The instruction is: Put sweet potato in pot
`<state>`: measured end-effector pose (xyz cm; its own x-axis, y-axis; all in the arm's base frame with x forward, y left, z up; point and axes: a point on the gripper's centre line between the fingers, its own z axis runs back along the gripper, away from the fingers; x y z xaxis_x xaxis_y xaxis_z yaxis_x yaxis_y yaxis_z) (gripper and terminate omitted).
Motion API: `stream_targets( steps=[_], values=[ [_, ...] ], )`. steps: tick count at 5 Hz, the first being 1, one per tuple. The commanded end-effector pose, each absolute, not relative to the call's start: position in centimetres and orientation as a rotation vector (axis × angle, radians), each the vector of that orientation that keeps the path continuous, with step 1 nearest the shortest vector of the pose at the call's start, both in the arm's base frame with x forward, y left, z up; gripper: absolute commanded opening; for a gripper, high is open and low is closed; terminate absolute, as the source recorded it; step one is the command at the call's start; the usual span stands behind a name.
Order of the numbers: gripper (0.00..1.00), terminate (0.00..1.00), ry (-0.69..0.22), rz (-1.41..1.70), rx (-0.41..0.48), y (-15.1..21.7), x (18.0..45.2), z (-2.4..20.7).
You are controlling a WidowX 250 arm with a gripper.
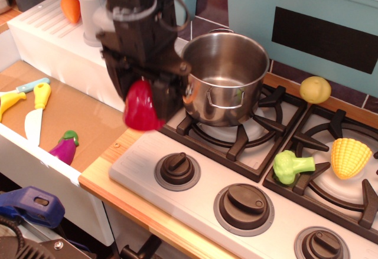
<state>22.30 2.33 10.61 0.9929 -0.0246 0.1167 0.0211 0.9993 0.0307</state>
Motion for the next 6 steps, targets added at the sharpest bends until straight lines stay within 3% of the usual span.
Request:
stream_targets(
  steps=[1,2,3,4,6],
  values=[
    [0.00,0.00,-0.213,-0.045,0.099,1.3,25.8,15.1],
    [0.00,0.00,-0.283,-0.089,0.151,1.0,28.4,15.3],
    [0.00,0.00,-0.296,-0.151,0.140,1.0,31.3,15.8],
    [1.00,0.00,-0.314,-0.186,0.110,1.1,32.5,15.4],
    [1.00,0.00,-0.328,-0.191,0.092,0.9,32.9,15.4]
  ],
)
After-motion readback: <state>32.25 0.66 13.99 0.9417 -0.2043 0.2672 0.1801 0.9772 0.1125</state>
